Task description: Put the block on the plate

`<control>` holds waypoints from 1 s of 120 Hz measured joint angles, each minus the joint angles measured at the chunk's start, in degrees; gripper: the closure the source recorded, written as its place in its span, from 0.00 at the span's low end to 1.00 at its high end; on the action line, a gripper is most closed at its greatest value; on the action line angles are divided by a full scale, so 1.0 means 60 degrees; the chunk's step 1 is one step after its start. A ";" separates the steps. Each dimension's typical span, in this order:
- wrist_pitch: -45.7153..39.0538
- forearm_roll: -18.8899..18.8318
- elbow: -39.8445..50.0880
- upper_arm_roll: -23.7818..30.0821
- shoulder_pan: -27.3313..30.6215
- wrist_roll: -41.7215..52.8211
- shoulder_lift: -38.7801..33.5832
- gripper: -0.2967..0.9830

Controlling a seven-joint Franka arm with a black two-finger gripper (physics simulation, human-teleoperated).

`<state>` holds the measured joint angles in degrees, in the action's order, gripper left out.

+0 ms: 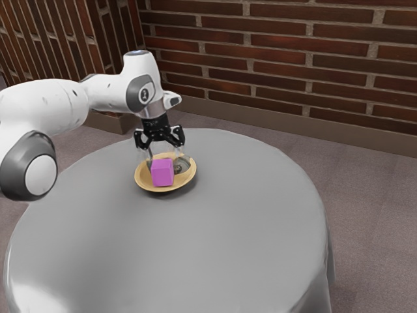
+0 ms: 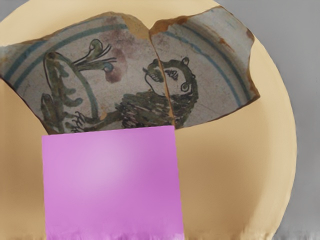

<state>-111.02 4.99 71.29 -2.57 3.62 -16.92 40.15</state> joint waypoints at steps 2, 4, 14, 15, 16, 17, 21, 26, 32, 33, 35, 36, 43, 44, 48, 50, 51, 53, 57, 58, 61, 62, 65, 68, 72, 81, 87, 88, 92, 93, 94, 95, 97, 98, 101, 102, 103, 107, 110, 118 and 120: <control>0.0027 -0.0004 0.0116 -0.0001 -0.0017 0.0005 -0.0107 0.27; 0.0055 -0.0009 0.0230 -0.0004 -0.0028 0.0009 -0.0207 0.26; 0.0210 -0.0024 0.0921 -0.0009 -0.0051 0.0062 -0.0763 0.25; 0.0223 -0.0025 0.1011 -0.0010 -0.0053 0.0072 -0.0833 0.25; 0.0237 -0.0026 0.1114 -0.0010 -0.0054 0.0086 -0.0914 0.25; 0.0250 -0.0027 0.1202 -0.0010 -0.0055 0.0099 -0.0986 0.25; 0.0315 -0.0030 0.1571 -0.0011 -0.0065 0.0167 -0.1334 0.25; 0.0423 -0.0033 0.1911 -0.0013 -0.0078 0.0271 -0.1750 0.25; 0.0540 -0.0078 0.2276 -0.0021 -0.0095 0.0425 -0.2243 0.24; 0.0557 -0.0093 0.2325 -0.0021 -0.0097 0.0452 -0.2313 0.24; 0.0597 -0.0133 0.2416 -0.0023 -0.0099 0.0507 -0.2466 0.24; 0.0622 -0.0151 0.2454 -0.0023 -0.0100 0.0536 -0.2539 0.24; 0.0798 -0.0258 0.2610 -0.0053 -0.0102 0.0768 -0.2971 0.24; 0.0820 -0.0270 0.2623 -0.0058 -0.0100 0.0806 -0.3028 0.24; 0.0902 -0.0313 0.2699 -0.0083 -0.0096 0.0956 -0.3249 0.24; 0.0939 -0.0330 0.2750 -0.0095 -0.0088 0.1031 -0.3363 0.24; 0.0957 -0.0338 0.2776 -0.0100 -0.0082 0.1069 -0.3419 0.24; 0.0990 -0.0354 0.2821 -0.0107 -0.0071 0.1145 -0.3547 0.24; 0.1063 -0.0432 0.2882 -0.0117 -0.0059 0.1294 -0.3801 0.24; 0.1087 -0.0465 0.2893 -0.0119 -0.0060 0.1330 -0.3869 0.24; 0.1162 -0.0560 0.2914 -0.0123 -0.0065 0.1435 -0.4050 0.24; 0.1192 -0.0589 0.2919 -0.0123 -0.0067 0.1469 -0.4116 0.24; 0.1278 -0.0665 0.2928 -0.0125 -0.0068 0.1568 -0.4292 0.23; 0.1363 -0.0728 0.2935 -0.0126 -0.0066 0.1663 -0.4472 0.23; 0.1471 -0.0793 0.2939 -0.0127 -0.0063 0.1784 -0.4663 0.23; 0.1675 -0.0895 0.2944 -0.0128 -0.0079 0.2037 -0.4942 0.23; 0.1776 -0.0937 0.2954 -0.0128 -0.0092 0.2222 -0.5081 0.23; 0.1791 -0.0942 0.2957 -0.0128 -0.0094 0.2253 -0.5105 0.23; 0.1844 -0.0961 0.2981 -0.0128 -0.0101 0.2371 -0.5180 0.23; 0.1856 -0.0965 0.2989 -0.0128 -0.0102 0.2400 -0.5198 0.23; 0.1868 -0.0969 0.2995 -0.0128 -0.0103 0.2428 -0.5214 0.23; 0.1879 -0.0972 0.3000 -0.0128 -0.0103 0.2456 -0.5228 0.23; 0.1899 -0.0978 0.3009 -0.0128 -0.0102 0.2510 -0.5253 0.23; 0.1909 -0.0981 0.3013 -0.0128 -0.0101 0.2537 -0.5263 0.23; 0.1936 -0.0989 0.3020 -0.0128 -0.0097 0.2615 -0.5286 0.23; 0.1944 -0.0991 0.3022 -0.0128 -0.0096 0.2640 -0.5291 0.23; 0.1952 -0.0993 0.3024 -0.0128 -0.0095 0.2666 -0.5296 0.23; 0.1981 -0.1000 0.3028 -0.0128 -0.0089 0.2763 -0.5309 0.23; 0.1999 -0.1004 0.3029 -0.0126 -0.0082 0.2832 -0.5314 0.23; 0.2039 -0.1011 0.3032 -0.0125 -0.0073 0.3004 -0.5319 0.23; 0.2047 -0.1013 0.3033 -0.0126 -0.0070 0.3044 -0.5320 0.23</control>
<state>-98.74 -1.09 89.49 -3.32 3.20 1.35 8.23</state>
